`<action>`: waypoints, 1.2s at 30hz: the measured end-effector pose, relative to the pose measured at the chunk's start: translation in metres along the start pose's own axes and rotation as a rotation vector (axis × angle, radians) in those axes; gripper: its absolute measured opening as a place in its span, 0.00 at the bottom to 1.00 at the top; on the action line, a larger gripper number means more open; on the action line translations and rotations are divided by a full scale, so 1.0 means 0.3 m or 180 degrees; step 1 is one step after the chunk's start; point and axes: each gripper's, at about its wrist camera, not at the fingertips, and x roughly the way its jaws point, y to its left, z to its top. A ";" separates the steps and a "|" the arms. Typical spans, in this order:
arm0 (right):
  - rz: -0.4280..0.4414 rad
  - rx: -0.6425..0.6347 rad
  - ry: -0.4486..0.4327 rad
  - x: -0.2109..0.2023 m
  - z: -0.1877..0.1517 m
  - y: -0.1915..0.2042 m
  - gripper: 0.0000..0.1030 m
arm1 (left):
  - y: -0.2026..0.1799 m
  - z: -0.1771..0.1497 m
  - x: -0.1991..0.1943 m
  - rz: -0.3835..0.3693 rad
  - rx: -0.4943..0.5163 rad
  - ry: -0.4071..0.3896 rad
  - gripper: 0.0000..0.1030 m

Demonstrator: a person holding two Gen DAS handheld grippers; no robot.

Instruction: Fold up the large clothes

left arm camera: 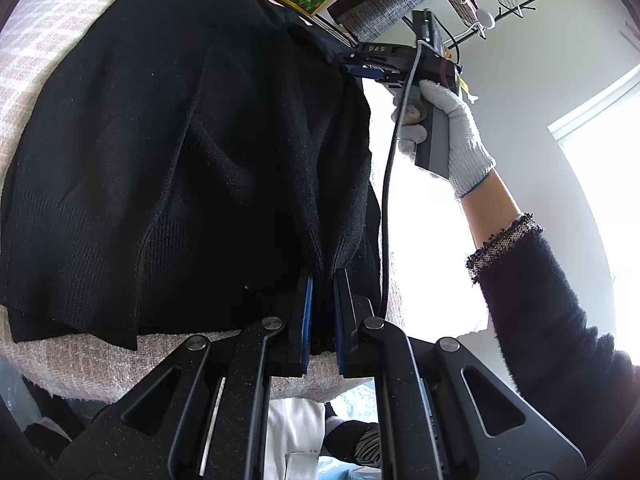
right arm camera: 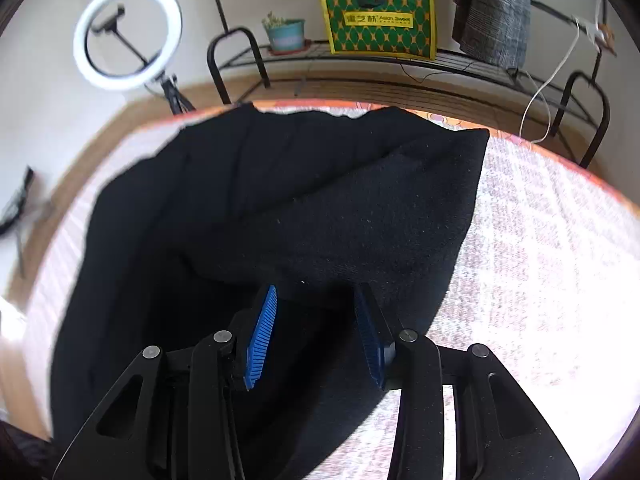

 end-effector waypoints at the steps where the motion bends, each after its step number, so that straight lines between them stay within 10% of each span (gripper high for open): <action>1: -0.0127 -0.0045 0.0022 0.005 -0.007 -0.005 0.38 | -0.001 0.001 0.000 -0.0004 -0.0004 0.0000 0.07; 10: -0.0386 -0.0188 0.0029 0.041 -0.042 -0.022 0.38 | -0.043 0.012 0.001 0.0046 0.0076 0.0004 0.07; 14: -0.0496 -0.0032 -0.0024 0.033 -0.041 -0.054 0.06 | -0.081 0.012 0.000 0.0094 0.0166 -0.0013 0.07; 22: 0.0686 0.2033 -0.0693 -0.169 -0.134 -0.543 0.03 | -0.255 -0.050 0.096 -0.0059 0.0529 0.0201 0.07; 26: 0.0629 0.2286 -0.0514 -0.111 -0.208 -0.634 0.03 | -0.293 -0.079 0.180 -0.0161 0.0492 0.0423 0.07; 31: 0.1346 0.2771 -0.0722 -0.085 -0.238 -0.679 0.03 | -0.377 -0.071 0.188 -0.0163 0.0749 0.0358 0.07; 34: 0.0669 0.2279 -0.0452 -0.091 -0.176 -0.616 0.03 | -0.326 -0.069 0.232 -0.0118 0.0575 0.0477 0.07; 36: 0.0704 0.2305 -0.0461 -0.083 -0.179 -0.604 0.03 | -0.307 -0.065 0.229 -0.0142 0.0479 0.0468 0.07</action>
